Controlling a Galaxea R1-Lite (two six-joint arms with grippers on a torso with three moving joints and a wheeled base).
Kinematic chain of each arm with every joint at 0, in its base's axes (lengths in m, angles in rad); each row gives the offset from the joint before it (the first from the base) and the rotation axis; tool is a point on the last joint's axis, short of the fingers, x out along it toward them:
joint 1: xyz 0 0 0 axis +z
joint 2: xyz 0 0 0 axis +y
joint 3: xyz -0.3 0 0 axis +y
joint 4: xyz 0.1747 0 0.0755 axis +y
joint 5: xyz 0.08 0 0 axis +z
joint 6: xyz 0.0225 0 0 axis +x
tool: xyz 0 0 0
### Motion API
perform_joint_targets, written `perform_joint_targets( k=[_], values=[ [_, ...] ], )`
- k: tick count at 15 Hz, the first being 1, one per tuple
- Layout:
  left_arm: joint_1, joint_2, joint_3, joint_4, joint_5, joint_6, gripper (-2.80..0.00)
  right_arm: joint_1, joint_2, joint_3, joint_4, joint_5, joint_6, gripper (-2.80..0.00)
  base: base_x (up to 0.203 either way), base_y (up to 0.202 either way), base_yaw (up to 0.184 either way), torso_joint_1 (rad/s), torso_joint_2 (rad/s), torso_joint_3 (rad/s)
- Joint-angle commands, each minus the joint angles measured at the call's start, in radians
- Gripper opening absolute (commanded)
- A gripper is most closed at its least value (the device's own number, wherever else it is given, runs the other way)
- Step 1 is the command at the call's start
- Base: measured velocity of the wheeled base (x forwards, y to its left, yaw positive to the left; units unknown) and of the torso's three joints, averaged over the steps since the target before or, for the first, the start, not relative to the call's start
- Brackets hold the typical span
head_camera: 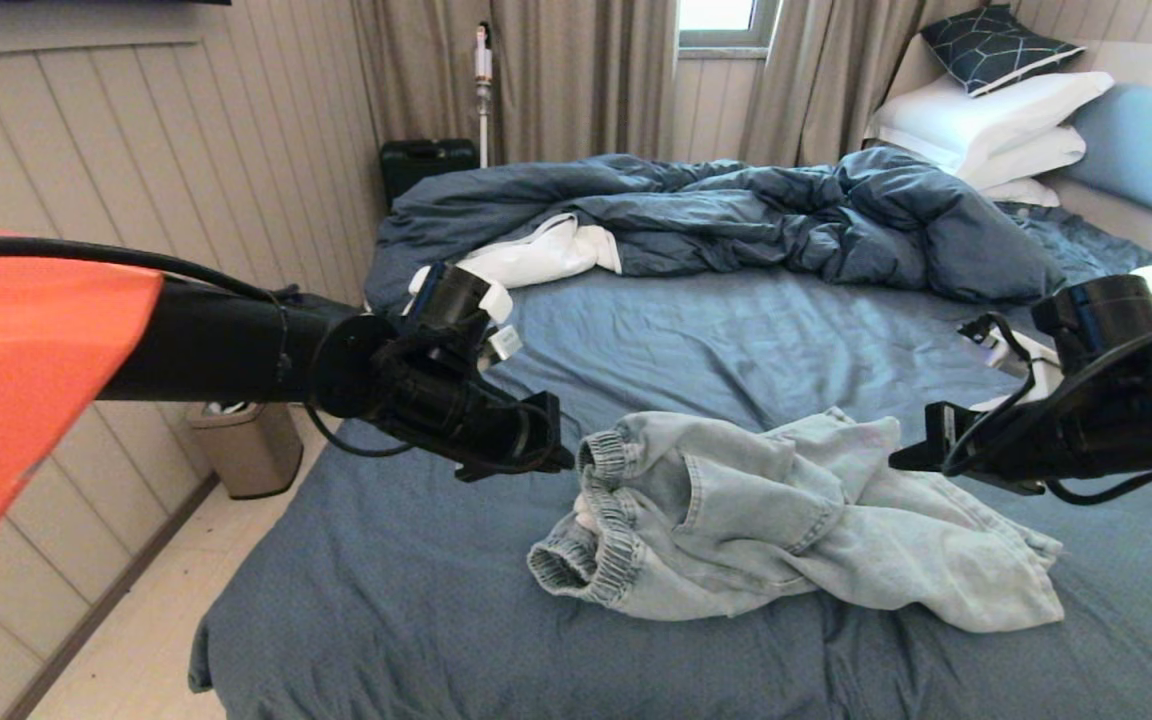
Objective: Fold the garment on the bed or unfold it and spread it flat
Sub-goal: Fold the blue shorts
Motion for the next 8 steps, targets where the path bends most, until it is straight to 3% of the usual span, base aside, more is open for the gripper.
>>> perform_joint_targets(
  k=[1,8],
  values=[
    [-0.036,0.082,-0.056,-0.006,-0.002,-0.011,0.0,-0.024,-0.007,0.015,-0.004,0.009,0.001,-2.8,0.0,0.0,0.0,0.0,0.0,0.0],
    [-0.051,0.21,-0.154,-0.072,0.015,-0.006,0.0,-0.053,-0.039,0.115,-0.127,0.05,-0.002,-2.8,0.0,0.0,0.0,0.0,0.0,0.0]
  ],
)
